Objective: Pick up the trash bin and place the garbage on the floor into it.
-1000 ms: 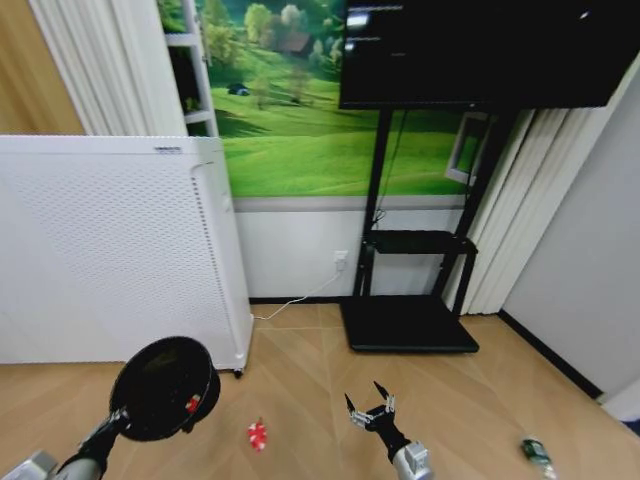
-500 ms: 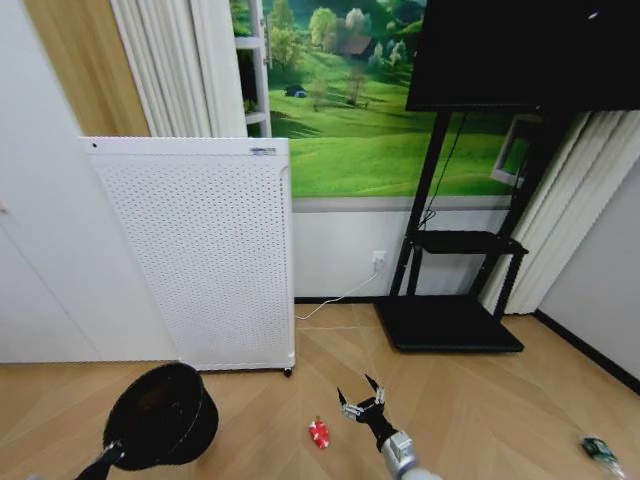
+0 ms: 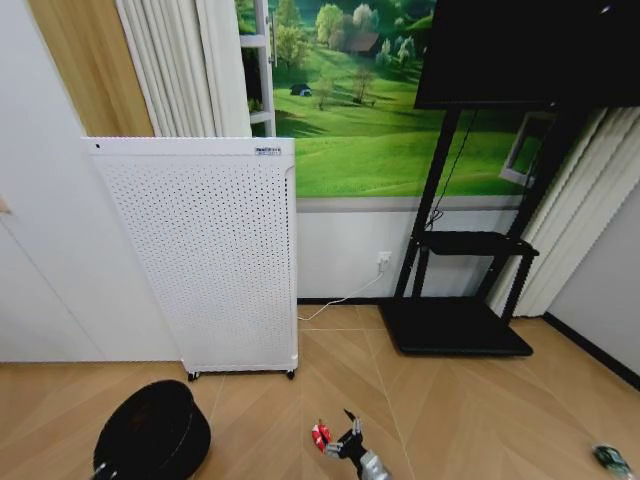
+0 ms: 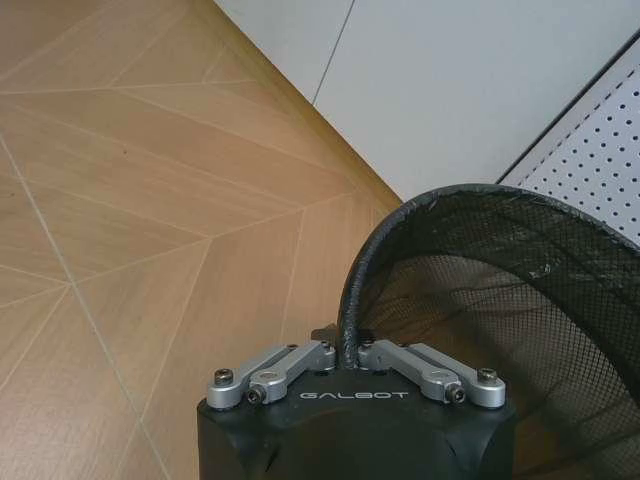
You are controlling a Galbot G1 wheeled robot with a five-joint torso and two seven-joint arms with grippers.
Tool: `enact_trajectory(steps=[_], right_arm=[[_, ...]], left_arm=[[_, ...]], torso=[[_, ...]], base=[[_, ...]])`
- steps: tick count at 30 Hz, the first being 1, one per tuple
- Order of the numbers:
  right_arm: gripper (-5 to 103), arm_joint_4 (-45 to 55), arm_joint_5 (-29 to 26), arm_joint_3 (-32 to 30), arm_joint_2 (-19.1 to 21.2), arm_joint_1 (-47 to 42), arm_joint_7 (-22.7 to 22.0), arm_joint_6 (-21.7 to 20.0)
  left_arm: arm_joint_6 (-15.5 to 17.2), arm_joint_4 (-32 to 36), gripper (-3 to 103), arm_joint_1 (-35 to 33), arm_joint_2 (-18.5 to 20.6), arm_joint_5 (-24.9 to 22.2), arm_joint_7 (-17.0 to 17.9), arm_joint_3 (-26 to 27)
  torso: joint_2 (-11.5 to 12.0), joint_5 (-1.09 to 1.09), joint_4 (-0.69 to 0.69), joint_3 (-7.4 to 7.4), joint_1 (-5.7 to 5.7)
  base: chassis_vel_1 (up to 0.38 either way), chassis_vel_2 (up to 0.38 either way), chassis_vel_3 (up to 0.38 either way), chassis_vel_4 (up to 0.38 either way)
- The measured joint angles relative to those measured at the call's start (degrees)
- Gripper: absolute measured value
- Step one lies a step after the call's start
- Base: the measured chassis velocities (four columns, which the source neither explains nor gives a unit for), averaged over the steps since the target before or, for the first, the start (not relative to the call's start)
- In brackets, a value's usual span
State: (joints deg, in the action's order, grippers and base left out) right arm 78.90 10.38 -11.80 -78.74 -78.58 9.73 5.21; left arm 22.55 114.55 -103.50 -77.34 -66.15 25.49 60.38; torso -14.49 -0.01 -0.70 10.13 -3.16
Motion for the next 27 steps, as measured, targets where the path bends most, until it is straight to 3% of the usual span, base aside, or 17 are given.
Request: enact_trajectory(steps=[5,12,19,27], right_arm=[[100,-7.79,1.75,3.15,-1.87,4.69,0.11,0.23],[100,-16.96,4.68,2.86,-3.68,9.04,0.28,2.07],[100,-21.53,8.20,1.61,-4.99,12.13,-3.94,0.90],[100,-24.47,9.25,1.48,-5.30,13.39,-4.48,-0.11]], left_arm=[[-0.12,0.94,3,-0.90,-0.09,0.56,-0.24,-0.01],[-0.17,1.75,3,-1.14,-0.07,0.68,-0.26,-0.12],[-0.26,2.80,3,-0.67,-0.14,0.79,-0.49,-0.87],[-0.27,3.17,3,-0.49,-0.07,0.68,-0.67,-0.73]], torso=[[0.00,0.01,0.00,0.00,0.00],[0.00,0.01,-0.01,0.00,0.00],[0.00,0.00,-0.01,0.00,0.00],[0.00,0.00,-0.01,0.00,0.00]], base=[[0.000,0.000,0.000,0.000],[0.000,0.000,0.000,0.000],[0.000,0.000,0.000,0.000],[0.000,0.000,0.000,0.000]])
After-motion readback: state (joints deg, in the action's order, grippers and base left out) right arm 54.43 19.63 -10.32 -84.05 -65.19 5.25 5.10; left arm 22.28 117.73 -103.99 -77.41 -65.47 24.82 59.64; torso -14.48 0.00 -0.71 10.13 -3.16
